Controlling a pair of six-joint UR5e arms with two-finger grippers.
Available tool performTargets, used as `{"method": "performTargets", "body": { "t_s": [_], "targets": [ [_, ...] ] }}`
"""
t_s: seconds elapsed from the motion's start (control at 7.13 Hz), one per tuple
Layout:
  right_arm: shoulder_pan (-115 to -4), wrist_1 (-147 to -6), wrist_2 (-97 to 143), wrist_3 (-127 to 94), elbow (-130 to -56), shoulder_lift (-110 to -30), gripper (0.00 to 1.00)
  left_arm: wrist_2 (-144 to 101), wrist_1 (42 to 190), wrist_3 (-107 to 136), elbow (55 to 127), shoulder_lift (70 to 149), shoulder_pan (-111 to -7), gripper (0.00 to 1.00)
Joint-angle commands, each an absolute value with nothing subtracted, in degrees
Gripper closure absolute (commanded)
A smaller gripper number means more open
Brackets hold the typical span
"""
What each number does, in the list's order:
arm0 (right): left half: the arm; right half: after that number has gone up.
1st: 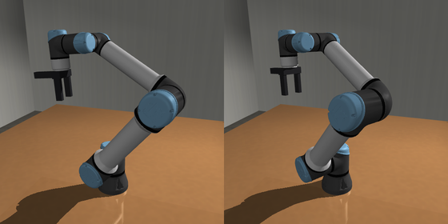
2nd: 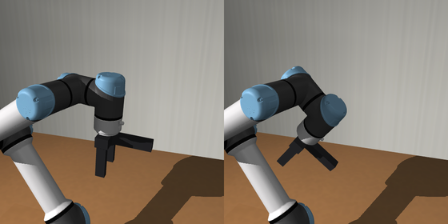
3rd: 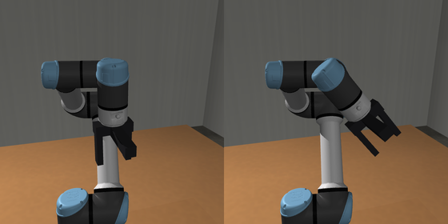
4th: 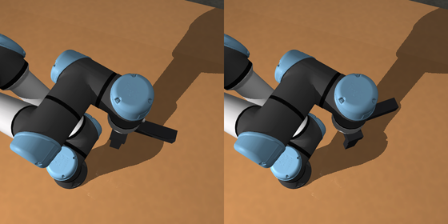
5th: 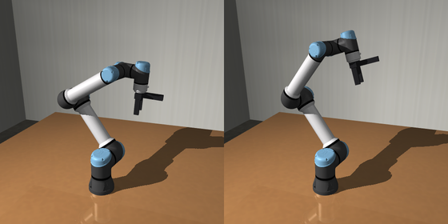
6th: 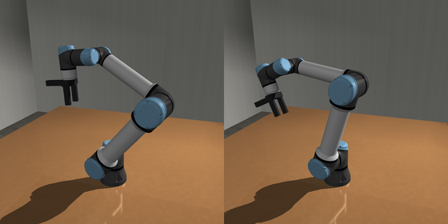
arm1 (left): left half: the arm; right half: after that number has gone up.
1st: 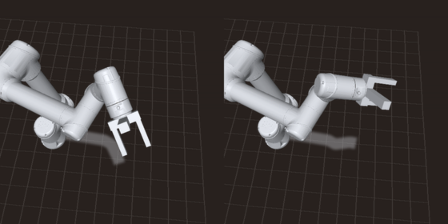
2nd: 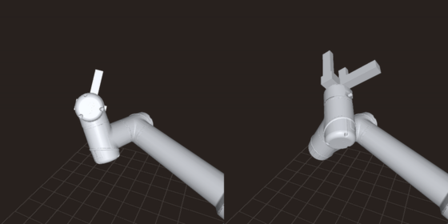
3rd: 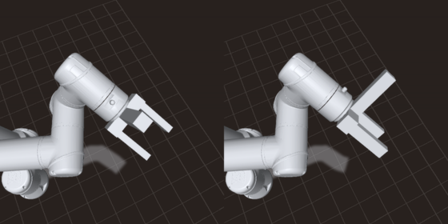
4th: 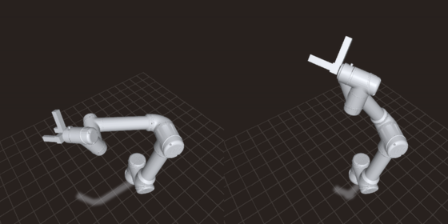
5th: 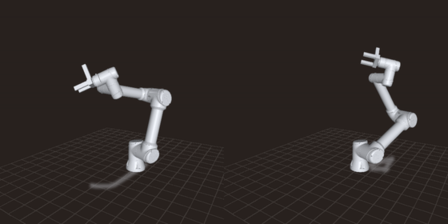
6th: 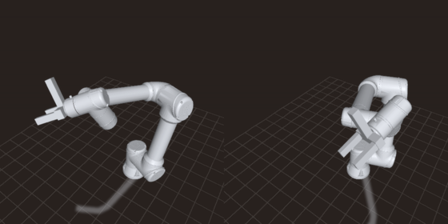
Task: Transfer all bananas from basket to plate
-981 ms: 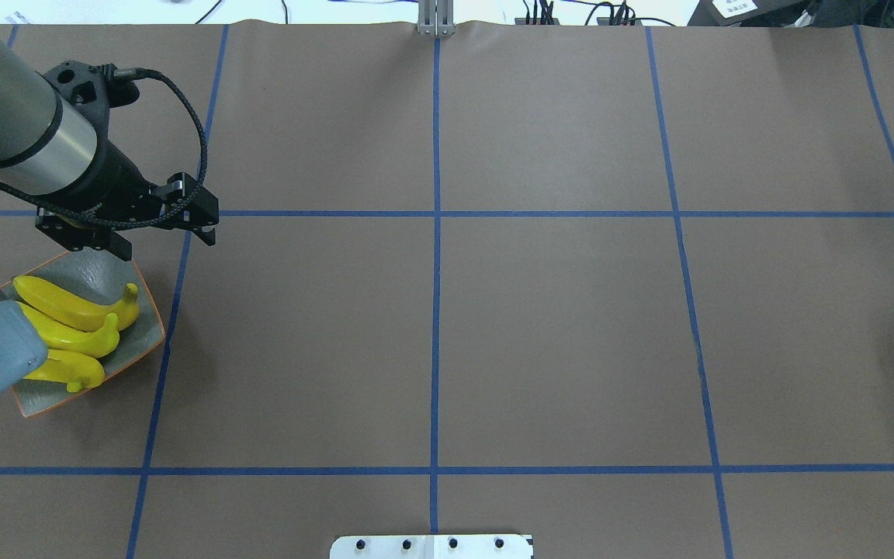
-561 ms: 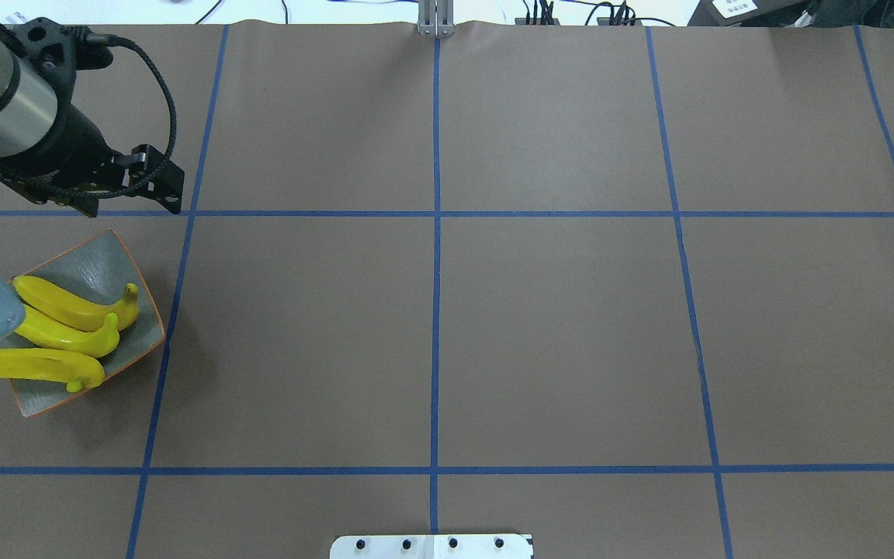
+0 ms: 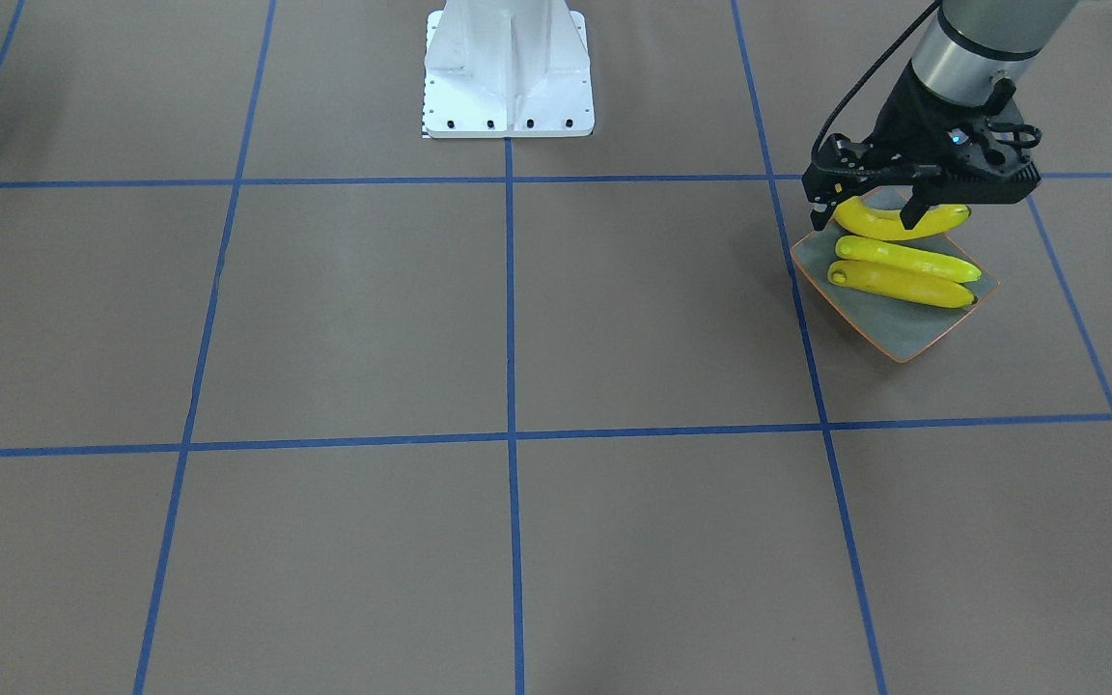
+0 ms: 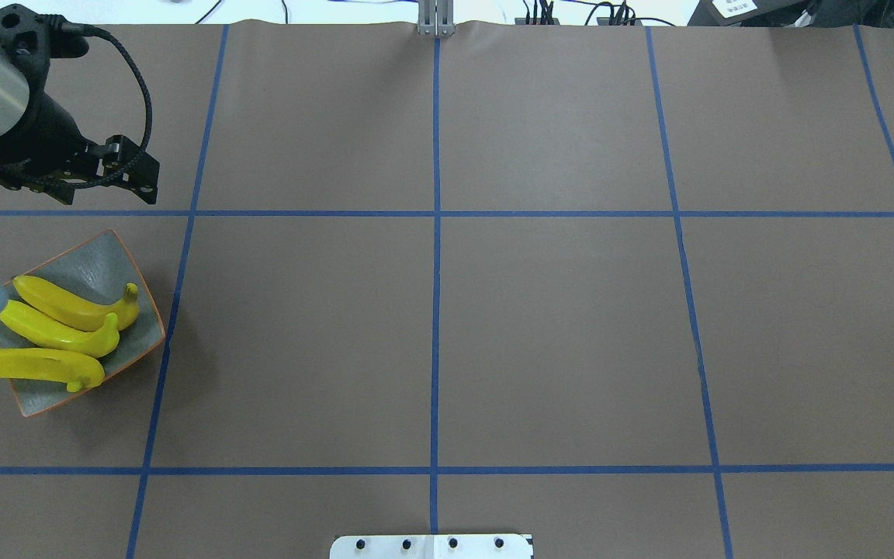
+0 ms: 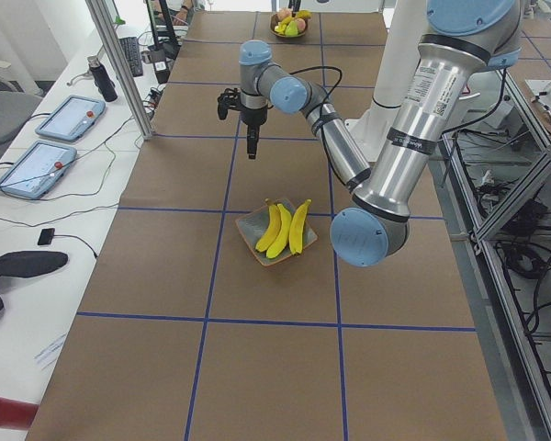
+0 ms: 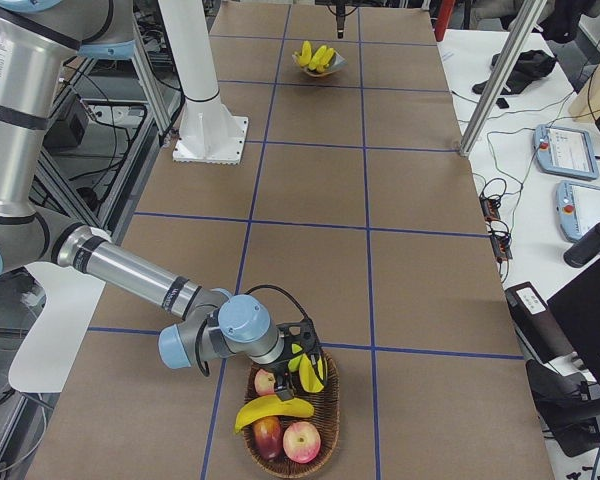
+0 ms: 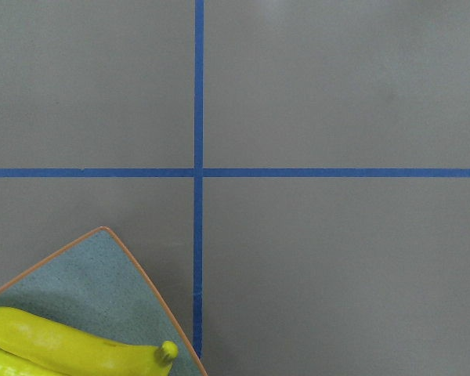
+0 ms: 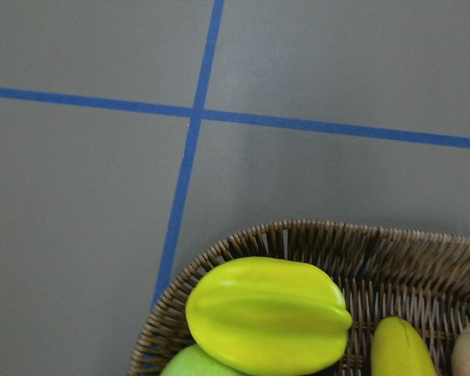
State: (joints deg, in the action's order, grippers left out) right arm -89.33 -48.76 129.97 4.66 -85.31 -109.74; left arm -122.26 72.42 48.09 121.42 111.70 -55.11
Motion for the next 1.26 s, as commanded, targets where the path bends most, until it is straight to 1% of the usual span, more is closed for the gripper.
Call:
{"method": "performTargets", "body": {
  "t_s": [0.0, 0.28, 0.56, 1.12],
  "targets": [
    [-87.5, -54.5, 126.9, 15.9, -86.2, -110.0, 0.00, -122.3, 72.4, 48.7, 121.5, 111.7, -55.1, 0.00],
    [-86.9, -59.8, 126.2, 24.7, -87.3, -110.0, 0.00, -122.3, 72.4, 49.4, 121.5, 111.7, -55.0, 0.00],
    [-86.2, -60.3, 117.6, 27.0, -88.3, -111.2, 0.00, -122.3, 72.6, 51.8, 121.5, 111.8, -54.8, 0.00],
    [-86.4, -62.0, 112.7, 26.3, -88.5, -113.0, 0.00, -122.4, 72.7, 52.7, 121.5, 111.9, -54.5, 0.00]
  ]
}}
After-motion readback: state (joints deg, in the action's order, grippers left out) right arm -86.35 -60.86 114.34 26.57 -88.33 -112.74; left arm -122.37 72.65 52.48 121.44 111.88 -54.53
